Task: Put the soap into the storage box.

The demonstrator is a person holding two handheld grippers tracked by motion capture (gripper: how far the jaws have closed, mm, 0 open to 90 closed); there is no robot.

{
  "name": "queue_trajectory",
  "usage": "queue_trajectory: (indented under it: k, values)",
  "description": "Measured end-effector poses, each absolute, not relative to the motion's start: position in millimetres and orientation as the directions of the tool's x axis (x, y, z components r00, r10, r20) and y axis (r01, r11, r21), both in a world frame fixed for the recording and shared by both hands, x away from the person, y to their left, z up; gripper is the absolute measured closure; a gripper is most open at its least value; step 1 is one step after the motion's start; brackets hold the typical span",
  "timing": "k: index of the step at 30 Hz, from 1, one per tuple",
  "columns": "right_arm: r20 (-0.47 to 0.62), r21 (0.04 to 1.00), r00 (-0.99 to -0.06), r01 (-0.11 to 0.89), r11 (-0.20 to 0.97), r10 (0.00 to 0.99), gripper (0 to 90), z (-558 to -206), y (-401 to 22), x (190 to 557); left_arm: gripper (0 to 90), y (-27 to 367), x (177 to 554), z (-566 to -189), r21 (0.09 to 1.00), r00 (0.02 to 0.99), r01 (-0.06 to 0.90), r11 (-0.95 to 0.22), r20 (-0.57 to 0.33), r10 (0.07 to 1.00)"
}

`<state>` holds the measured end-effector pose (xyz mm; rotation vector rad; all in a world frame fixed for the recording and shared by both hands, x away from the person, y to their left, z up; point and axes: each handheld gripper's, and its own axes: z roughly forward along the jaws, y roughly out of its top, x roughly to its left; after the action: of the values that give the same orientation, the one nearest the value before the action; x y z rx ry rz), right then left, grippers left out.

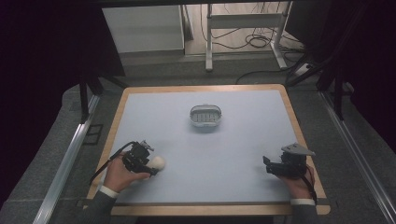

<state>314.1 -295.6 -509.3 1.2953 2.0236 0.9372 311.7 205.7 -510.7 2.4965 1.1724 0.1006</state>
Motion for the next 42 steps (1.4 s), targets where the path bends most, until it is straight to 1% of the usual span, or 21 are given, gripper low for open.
queue_trajectory:
  k: [1,5,7,14,24,32,42]
  values:
    - [-0.082,0.794,-0.38,0.534,0.291,0.921,5.6,-509.3,-295.6,314.1,38.9,205.2,312.1,-511.5,0.363,0.654,0.724,-0.586,-0.093,0.75]
    - [-0.084,0.792,-0.377,0.536,0.291,0.922,5.7,-509.3,-296.4,314.0,47.8,202.1,311.6,-513.8,0.357,0.664,0.715,-0.601,-0.076,0.744]
    - [-0.083,0.792,-0.375,0.537,0.29,0.923,5.7,-508.7,-296.7,313.7,49.5,202.3,311.4,-513.4,0.356,0.665,0.713,-0.604,-0.073,0.743]
    - [-0.086,0.793,-0.372,0.536,0.29,0.924,5.7,-508.6,-297.1,313.7,49.8,206.0,312.1,-511.5,0.356,0.672,0.709,-0.609,-0.076,0.737]
    - [-0.087,0.796,-0.362,0.535,0.283,0.928,5.7,-508.8,-298.0,313.7,49.8,214.4,312.4,-499.8,0.395,0.672,0.702,-0.593,-0.092,0.735]
    - [-0.091,0.793,-0.366,0.536,0.29,0.926,5.6,-510.0,-297.9,313.8,49.8,213.9,319.3,-486.1,0.441,0.67,0.689,-0.576,-0.082,0.738]
    - [-0.092,0.792,-0.361,0.538,0.288,0.928,5.7,-510.6,-298.9,313.8,49.8,213.0,326.9,-477.4,0.45,0.676,0.681,-0.577,-0.085,0.732]
